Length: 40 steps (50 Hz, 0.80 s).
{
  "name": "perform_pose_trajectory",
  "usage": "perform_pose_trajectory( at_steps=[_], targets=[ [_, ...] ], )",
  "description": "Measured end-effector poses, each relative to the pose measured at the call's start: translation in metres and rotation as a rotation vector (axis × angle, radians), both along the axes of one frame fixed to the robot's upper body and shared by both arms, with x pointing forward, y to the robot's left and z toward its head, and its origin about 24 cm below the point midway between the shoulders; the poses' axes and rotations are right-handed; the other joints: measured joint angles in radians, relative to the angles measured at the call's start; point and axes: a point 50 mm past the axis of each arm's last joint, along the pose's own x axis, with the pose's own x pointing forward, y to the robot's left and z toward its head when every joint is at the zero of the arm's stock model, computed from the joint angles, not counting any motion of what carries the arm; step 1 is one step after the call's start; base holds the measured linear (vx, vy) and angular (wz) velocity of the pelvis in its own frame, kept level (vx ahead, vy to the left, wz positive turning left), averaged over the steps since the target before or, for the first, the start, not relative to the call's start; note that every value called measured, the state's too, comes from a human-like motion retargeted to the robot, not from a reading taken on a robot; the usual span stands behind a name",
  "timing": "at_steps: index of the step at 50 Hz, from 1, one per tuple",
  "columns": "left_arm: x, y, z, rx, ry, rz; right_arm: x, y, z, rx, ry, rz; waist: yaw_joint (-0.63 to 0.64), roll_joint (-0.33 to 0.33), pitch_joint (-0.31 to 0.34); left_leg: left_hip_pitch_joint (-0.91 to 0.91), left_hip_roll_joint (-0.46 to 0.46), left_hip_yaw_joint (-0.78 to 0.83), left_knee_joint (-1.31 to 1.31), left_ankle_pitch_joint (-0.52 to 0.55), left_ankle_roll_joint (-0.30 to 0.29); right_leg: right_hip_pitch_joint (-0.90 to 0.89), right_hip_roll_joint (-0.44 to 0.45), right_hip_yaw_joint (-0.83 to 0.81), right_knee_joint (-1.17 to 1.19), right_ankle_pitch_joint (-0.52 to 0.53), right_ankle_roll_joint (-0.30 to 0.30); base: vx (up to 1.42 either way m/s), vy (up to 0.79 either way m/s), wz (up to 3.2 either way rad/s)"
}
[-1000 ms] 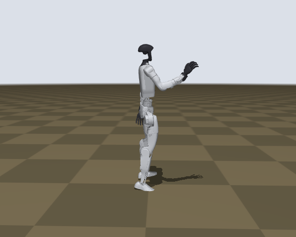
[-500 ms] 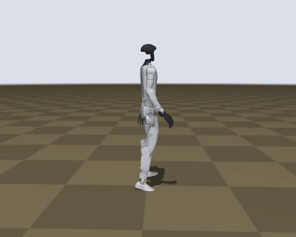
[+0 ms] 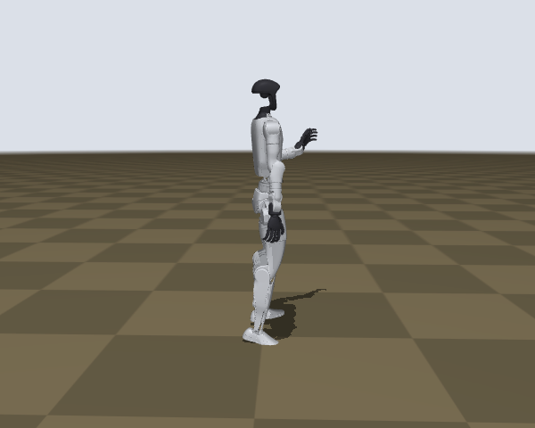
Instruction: Upper body actions
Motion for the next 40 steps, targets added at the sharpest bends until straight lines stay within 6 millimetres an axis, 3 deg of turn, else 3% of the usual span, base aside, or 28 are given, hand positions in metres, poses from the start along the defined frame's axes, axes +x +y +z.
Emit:
perform_pose_trajectory(
  at_steps=[3, 5, 8, 10, 13, 15, 18, 21, 24, 26, 28, 30, 33, 35, 36, 37, 38, 40],
  targets=[
    [0.005, -0.003, 0.083, 0.206, -0.353, 0.083, 0.011, 0.0, -0.001, -0.016, -0.033, 0.09, 0.006, -0.004, -0.019, -0.004, -0.001, 0.0, 0.0, 0.0, -0.001, -0.004, -0.001, -0.001, -0.001, 0.0, -0.001, 0.0, 0.0, 0.0],
    [0.003, -0.011, 0.126, 0.28, -0.567, 0.105, 0.018, 0.002, -0.002, -0.012, -0.056, 0.141, 0.007, -0.005, -0.035, -0.008, 0.0, 0.002, 0.0, 0.0, -0.001, -0.009, 0.0, 0.001, 0.0, -0.001, -0.001, 0.05, 0.03, -0.06],
    [0.007, -0.02, 0.169, 0.287, -0.745, 0.082, 0.028, 0.005, -0.003, 0.003, -0.083, 0.208, -0.008, 0.004, -0.058, -0.013, 0.005, 0.006, 0.002, -0.002, -0.002, -0.016, 0.004, 0.006, 0.0, -0.001, 0.0, 0.05, 0.06, -0.09],
    [0.017, -0.022, 0.19, 0.273, -0.704, 0.036, 0.032, 0.007, -0.003, 0.015, -0.095, 0.242, -0.021, 0.016, -0.072, -0.016, 0.01, 0.009, 0.002, -0.003, -0.001, -0.02, 0.009, 0.01, 0.0, -0.001, 0.0, 0.04, 0.08, -0.11],
    [0.053, -0.012, 0.2, 0.212, -0.301, -0.095, 0.036, 0.01, -0.003, 0.033, -0.1, 0.266, -0.03, 0.031, -0.085, -0.019, 0.015, 0.013, 0.003, -0.005, -0.002, -0.027, 0.013, 0.016, 0.001, -0.001, 0.0, 0.02, 0.07, -0.13],
    [0.079, -0.01, 0.188, 0.166, 0.038, -0.251, 0.036, 0.012, -0.004, 0.048, -0.094, 0.269, -0.032, 0.037, -0.094, -0.02, 0.016, 0.016, 0.003, -0.007, -0.002, -0.03, 0.014, 0.02, 0.002, 0.0, 0.0, 0.0, 0.03, -0.07],
    [0.09, -0.007, 0.172, 0.109, 0.25, -0.364, 0.032, 0.014, -0.004, 0.064, -0.083, 0.262, -0.031, 0.043, -0.102, -0.019, 0.016, 0.021, 0.001, -0.009, -0.002, -0.035, 0.014, 0.026, 0.003, 0.001, 0.0, 0.0, 0.0, 0.0],
    [0.063, -0.007, 0.19, 0.254, -0.063, -0.221, 0.027, 0.015, -0.005, 0.069, -0.075, 0.246, -0.028, 0.044, -0.094, -0.017, 0.015, 0.025, 0.0, -0.011, -0.002, -0.04, 0.012, 0.031, 0.005, 0.002, 0.0, 0.0, 0.0, 0.0],
    [0.013, -0.016, 0.201, 0.572, -0.493, 0.08, 0.019, 0.014, -0.004, 0.063, -0.048, 0.218, -0.029, 0.034, -0.072, -0.008, 0.008, 0.022, -0.001, -0.012, -0.001, -0.03, 0.006, 0.028, 0.005, 0.002, 0.0, -0.03, -0.04, 0.05],
    [-0.014, -0.023, 0.192, 0.754, -0.703, 0.27, 0.011, 0.013, -0.004, 0.062, -0.014, 0.194, -0.029, 0.028, -0.06, -0.004, 0.003, 0.018, -0.001, -0.011, -0.001, -0.024, 0.002, 0.023, 0.005, 0.002, 0.0, -0.05, -0.07, 0.14],
    [-0.03, -0.03, 0.177, 0.876, -0.794, 0.331, 0.002, 0.012, -0.003, 0.065, 0.025, 0.165, -0.025, 0.02, -0.05, -0.002, -0.002, 0.015, -0.001, -0.01, -0.001, -0.019, -0.002, 0.019, 0.004, 0.001, 0.0, -0.04, -0.06, 0.13],
    [-0.033, -0.035, 0.156, 0.904, -0.746, 0.262, -0.005, 0.012, -0.002, 0.073, 0.059, 0.138, -0.024, 0.012, -0.043, -0.001, -0.006, 0.011, -0.001, -0.009, -0.001, -0.015, -0.006, 0.016, 0.003, 0.001, 0.001, 0.0, 0.0, 0.0],
    [-0.026, -0.039, 0.108, 0.797, -0.493, 0.092, -0.016, 0.01, 0.0, 0.076, 0.096, 0.096, -0.015, 0.004, -0.035, -0.002, -0.01, 0.007, -0.001, -0.009, -0.001, -0.014, -0.01, 0.013, 0.004, 0.0, 0.002, 0.0, 0.0, 0.0],
    [-0.016, -0.039, 0.067, 0.696, -0.173, -0.012, -0.022, 0.008, 0.001, 0.07, 0.111, 0.075, -0.007, 0.001, -0.031, -0.002, -0.01, 0.007, -0.001, -0.008, -0.001, -0.013, -0.011, 0.013, 0.004, 0.0, 0.002, 0.0, 0.0, 0.0],
    [-0.007, -0.037, 0.047, 0.679, 0.066, -0.081, -0.024, 0.008, 0.001, 0.068, 0.115, 0.067, -0.004, 0.0, -0.029, -0.002, -0.01, 0.006, -0.001, -0.008, -0.001, -0.012, -0.011, 0.012, 0.004, 0.0, 0.002, 0.0, 0.0, 0.0],
    [0.002, -0.032, 0.02, 0.653, 0.372, -0.184, -0.026, 0.008, 0.002, 0.068, 0.119, 0.058, 0.0, -0.002, -0.026, -0.002, -0.01, 0.005, 0.0, -0.007, 0.0, -0.009, -0.011, 0.01, 0.003, 0.0, 0.002, 0.0, 0.0, 0.0],
    [0.009, -0.025, -0.019, 0.587, 0.81, -0.354, -0.028, 0.008, 0.002, 0.072, 0.123, 0.046, 0.003, -0.006, -0.022, -0.003, -0.011, 0.002, 0.002, -0.006, 0.0, -0.004, -0.011, 0.005, 0.001, 0.0, 0.002, -0.05, -0.03, 0.22],
    [0.0, -0.01, -0.081, 0.365, 1.48, -0.587, -0.029, 0.009, 0.002, 0.086, 0.124, 0.03, 0.005, -0.018, -0.013, -0.006, -0.013, -0.008, 0.006, -0.001, 0.0, 0.006, -0.013, -0.009, -0.001, 0.0, 0.003, -0.09, -0.05, 0.36]
  ],
)
